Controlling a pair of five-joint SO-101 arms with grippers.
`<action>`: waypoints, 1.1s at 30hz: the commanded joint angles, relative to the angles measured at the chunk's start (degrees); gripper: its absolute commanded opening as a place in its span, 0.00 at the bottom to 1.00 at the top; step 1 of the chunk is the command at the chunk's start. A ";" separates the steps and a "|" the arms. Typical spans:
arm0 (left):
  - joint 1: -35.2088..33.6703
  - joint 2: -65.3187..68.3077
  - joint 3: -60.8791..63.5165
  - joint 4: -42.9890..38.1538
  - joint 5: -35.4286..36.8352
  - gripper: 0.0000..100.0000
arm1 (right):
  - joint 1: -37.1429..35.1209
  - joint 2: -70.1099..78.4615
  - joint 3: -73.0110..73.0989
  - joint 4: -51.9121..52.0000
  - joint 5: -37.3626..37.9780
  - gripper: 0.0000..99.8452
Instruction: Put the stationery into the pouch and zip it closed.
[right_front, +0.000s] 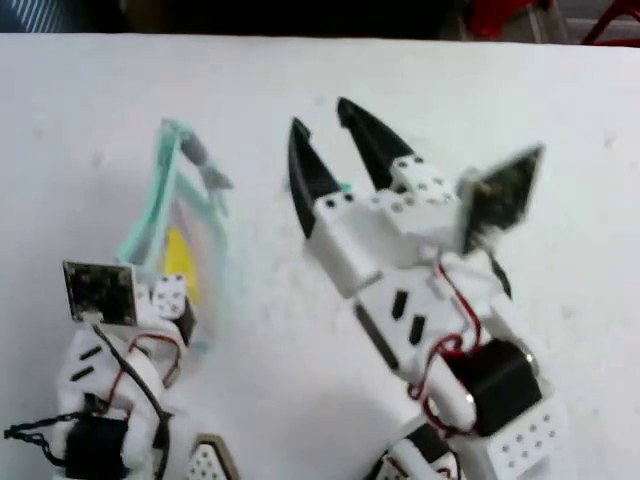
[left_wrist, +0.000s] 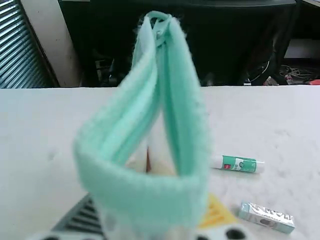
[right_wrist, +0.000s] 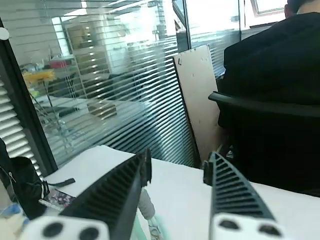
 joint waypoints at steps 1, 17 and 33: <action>-0.92 -0.66 -0.44 -2.46 0.79 0.02 | 0.22 3.74 -5.80 4.00 7.74 0.17; -0.66 -0.66 -0.44 -2.29 0.97 0.02 | 7.08 30.90 -21.19 43.56 25.49 0.17; -0.66 -0.66 -0.44 -2.20 0.88 0.02 | 11.30 32.92 8.44 23.60 36.13 0.16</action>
